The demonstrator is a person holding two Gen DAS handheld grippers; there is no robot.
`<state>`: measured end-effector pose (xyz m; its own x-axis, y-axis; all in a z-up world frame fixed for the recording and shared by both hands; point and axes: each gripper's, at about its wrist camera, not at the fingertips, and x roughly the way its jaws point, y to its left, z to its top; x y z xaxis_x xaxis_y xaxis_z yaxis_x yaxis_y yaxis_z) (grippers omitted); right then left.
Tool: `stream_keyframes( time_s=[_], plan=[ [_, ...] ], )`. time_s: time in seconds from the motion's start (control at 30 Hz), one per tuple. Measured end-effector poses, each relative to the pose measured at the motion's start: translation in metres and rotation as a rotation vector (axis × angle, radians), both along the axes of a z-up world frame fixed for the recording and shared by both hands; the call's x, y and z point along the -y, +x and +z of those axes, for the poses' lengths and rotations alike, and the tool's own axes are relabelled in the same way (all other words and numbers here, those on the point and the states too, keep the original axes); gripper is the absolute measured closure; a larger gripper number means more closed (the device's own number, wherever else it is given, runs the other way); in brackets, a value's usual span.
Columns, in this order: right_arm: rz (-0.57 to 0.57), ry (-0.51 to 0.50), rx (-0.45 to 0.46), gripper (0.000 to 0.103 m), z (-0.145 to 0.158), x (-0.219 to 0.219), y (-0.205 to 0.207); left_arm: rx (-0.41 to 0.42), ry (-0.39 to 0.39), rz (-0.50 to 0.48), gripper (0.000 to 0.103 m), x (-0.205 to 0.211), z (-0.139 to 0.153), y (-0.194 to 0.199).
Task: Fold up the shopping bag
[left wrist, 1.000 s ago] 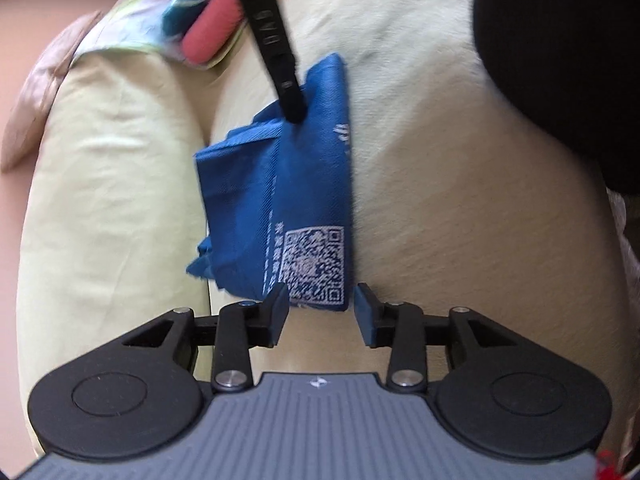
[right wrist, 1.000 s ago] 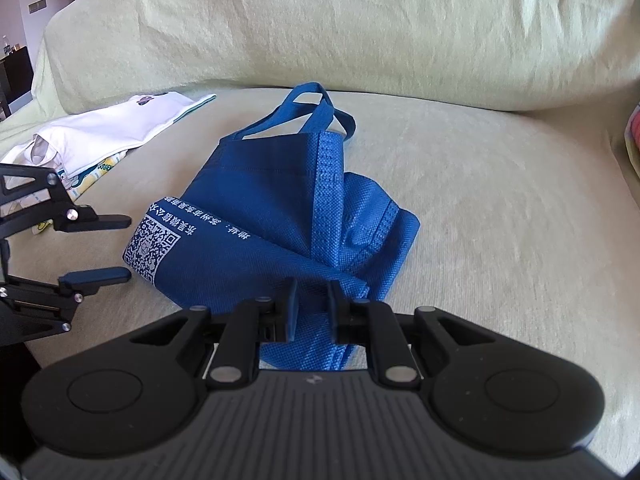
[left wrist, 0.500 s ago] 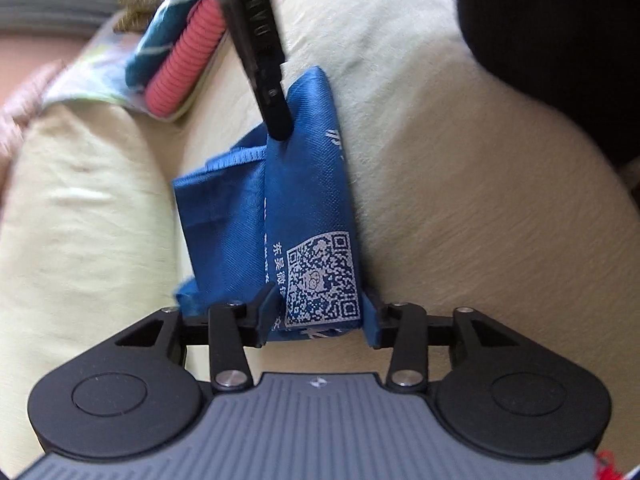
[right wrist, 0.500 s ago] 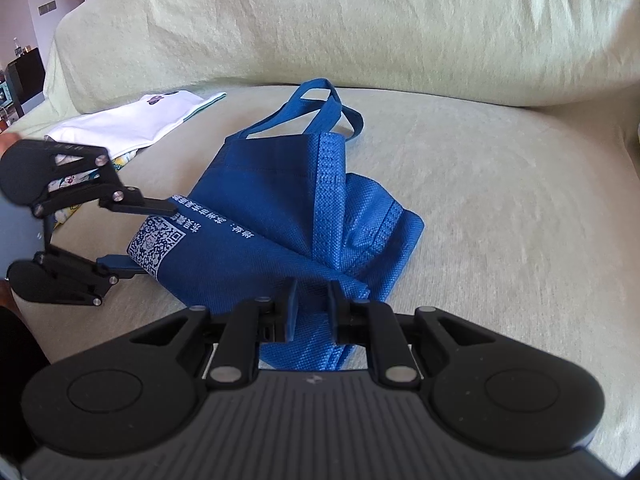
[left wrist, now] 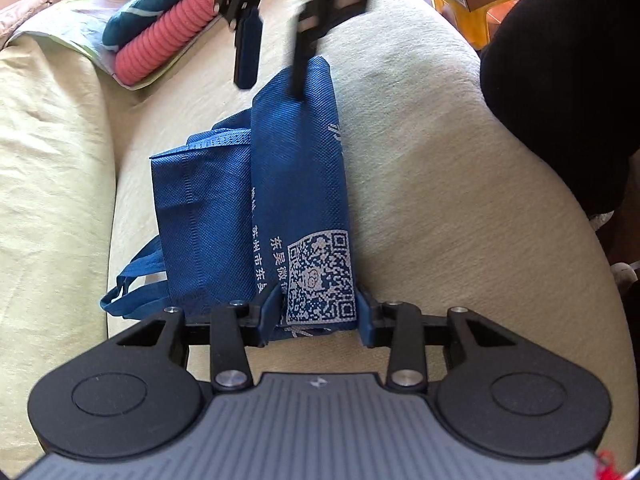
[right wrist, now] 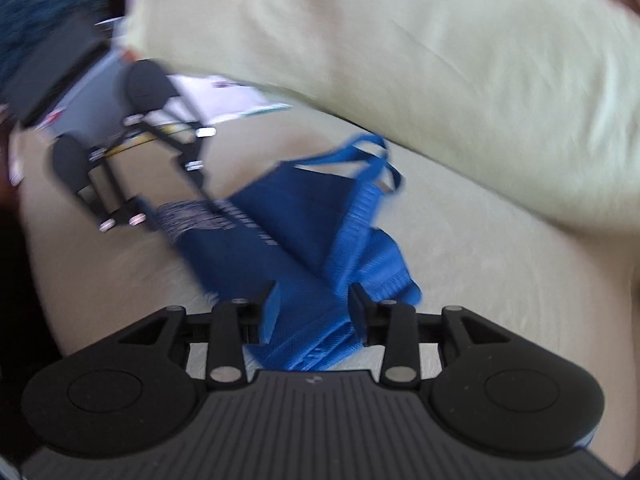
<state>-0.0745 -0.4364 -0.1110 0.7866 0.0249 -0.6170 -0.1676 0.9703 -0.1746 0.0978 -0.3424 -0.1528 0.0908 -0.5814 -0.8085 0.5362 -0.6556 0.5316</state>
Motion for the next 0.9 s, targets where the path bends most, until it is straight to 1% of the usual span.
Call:
stream_keyframes(
  time_s=[0.03, 0.07, 0.17, 0.2, 0.23, 0.3, 0.33, 0.37, 0.4, 0.47, 0.53, 0.6, 0.63, 0.77, 0.83, 0.9],
  plan=[
    [0.038, -0.043, 0.006, 0.046, -0.001, -0.005, -0.003, -0.004, 0.001, 0.000, 0.059, -0.002, 0.000, 0.000],
    [0.109, -0.126, 0.014, 0.043, -0.005, -0.015, -0.009, -0.007, 0.003, -0.001, 0.059, 0.000, 0.000, 0.000],
    [0.198, -0.370, 0.045, 0.042, -0.022, -0.035, -0.013, -0.013, 0.011, -0.005, 0.059, 0.003, 0.003, 0.003],
    [0.206, -0.431, 0.059, 0.043, -0.028, -0.039, -0.012, -0.018, 0.012, -0.004, 0.059, 0.003, 0.003, 0.004],
    [0.212, -0.491, 0.074, 0.046, -0.035, -0.042, -0.010, -0.023, 0.013, -0.002, 0.059, 0.002, 0.004, 0.005],
    [0.221, -0.505, 0.091, 0.063, -0.046, -0.039, -0.004, -0.033, 0.012, 0.005, 0.059, 0.004, 0.004, 0.007],
    [0.226, -0.511, 0.099, 0.064, -0.052, -0.038, -0.001, -0.039, 0.008, 0.011, 0.059, 0.005, 0.004, 0.007],
    [0.220, -0.489, 0.111, 0.065, -0.054, -0.036, -0.001, -0.047, 0.003, 0.017, 0.059, 0.004, 0.004, 0.008],
    [0.207, -0.443, 0.107, 0.066, -0.054, -0.032, 0.001, -0.053, -0.002, 0.024, 0.059, 0.004, 0.004, 0.009],
    [0.162, -0.344, 0.067, 0.068, -0.045, -0.028, 0.006, -0.069, -0.012, 0.051, 0.060, 0.004, 0.006, 0.008],
    [0.141, -0.286, 0.026, 0.069, -0.037, -0.027, 0.011, -0.080, -0.014, 0.076, 0.063, 0.003, 0.009, 0.005],
    [0.138, -0.201, -0.021, 0.069, -0.027, -0.025, 0.010, -0.137, 0.002, 0.112, 0.063, 0.001, 0.016, 0.003],
    [0.139, -0.174, -0.035, 0.069, -0.024, -0.023, 0.008, -0.174, 0.016, 0.129, 0.063, -0.001, 0.020, 0.000],
    [0.156, 0.004, -0.142, 0.069, -0.008, -0.018, -0.005, -0.329, 0.070, 0.213, 0.064, -0.008, 0.033, -0.008],
    [0.149, 0.105, -0.194, 0.069, -0.005, -0.010, -0.006, -0.373, 0.079, 0.253, 0.064, -0.008, 0.034, -0.009],
    [0.126, 0.200, -0.222, 0.069, -0.003, 0.003, 0.000, -0.407, 0.085, 0.309, 0.064, -0.004, 0.036, -0.006]
  ],
)
